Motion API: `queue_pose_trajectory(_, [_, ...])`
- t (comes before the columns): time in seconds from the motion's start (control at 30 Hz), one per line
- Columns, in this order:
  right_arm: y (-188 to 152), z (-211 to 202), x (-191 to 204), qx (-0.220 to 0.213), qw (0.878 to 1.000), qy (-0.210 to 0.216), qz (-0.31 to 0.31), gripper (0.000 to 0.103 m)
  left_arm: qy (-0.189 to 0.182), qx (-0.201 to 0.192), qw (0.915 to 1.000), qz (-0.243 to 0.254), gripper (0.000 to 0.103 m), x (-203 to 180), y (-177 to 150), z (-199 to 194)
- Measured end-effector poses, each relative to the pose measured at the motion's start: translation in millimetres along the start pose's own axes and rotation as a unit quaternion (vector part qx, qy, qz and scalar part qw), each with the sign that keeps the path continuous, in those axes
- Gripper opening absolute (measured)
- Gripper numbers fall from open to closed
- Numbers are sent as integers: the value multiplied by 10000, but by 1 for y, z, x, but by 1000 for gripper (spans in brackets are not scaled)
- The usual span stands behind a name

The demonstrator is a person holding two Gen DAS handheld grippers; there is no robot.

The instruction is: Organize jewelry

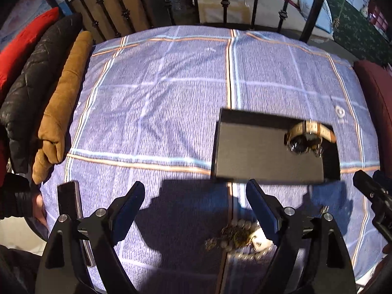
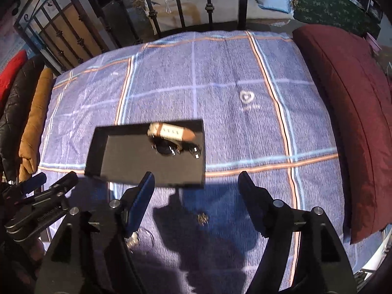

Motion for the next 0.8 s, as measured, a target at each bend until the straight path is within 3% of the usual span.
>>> queue_pose_trajectory(0.17, [-29,13,-8,235,9996,-158,-58,71,83,281,9994,182,82,-4,-31,12])
queue_pose_trajectory(0.3, [-42,23,-10,338,9989,-293,-158,71,93,291,9990,322,82,-11,-44,14])
queue_pose_trajectory(0.43, [-48,32,-12,436,9982,-367,-176,71,169,243,9981,536,82,-21,-52,13])
queue_pose_trajectory(0.8, [-53,44,-9,541,9973,-426,-243,71,174,401,9976,531,82,-22,-70,39])
Point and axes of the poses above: each gripper's, at about its wrist camera, not at the fingertips, and z roughly the way its jaws point, x to its left, y to its top, the point moved 5 cm from there along z, roughly the way its jaws point, and after that the axes turned 4 degrees about x, right-handed, at the moved point
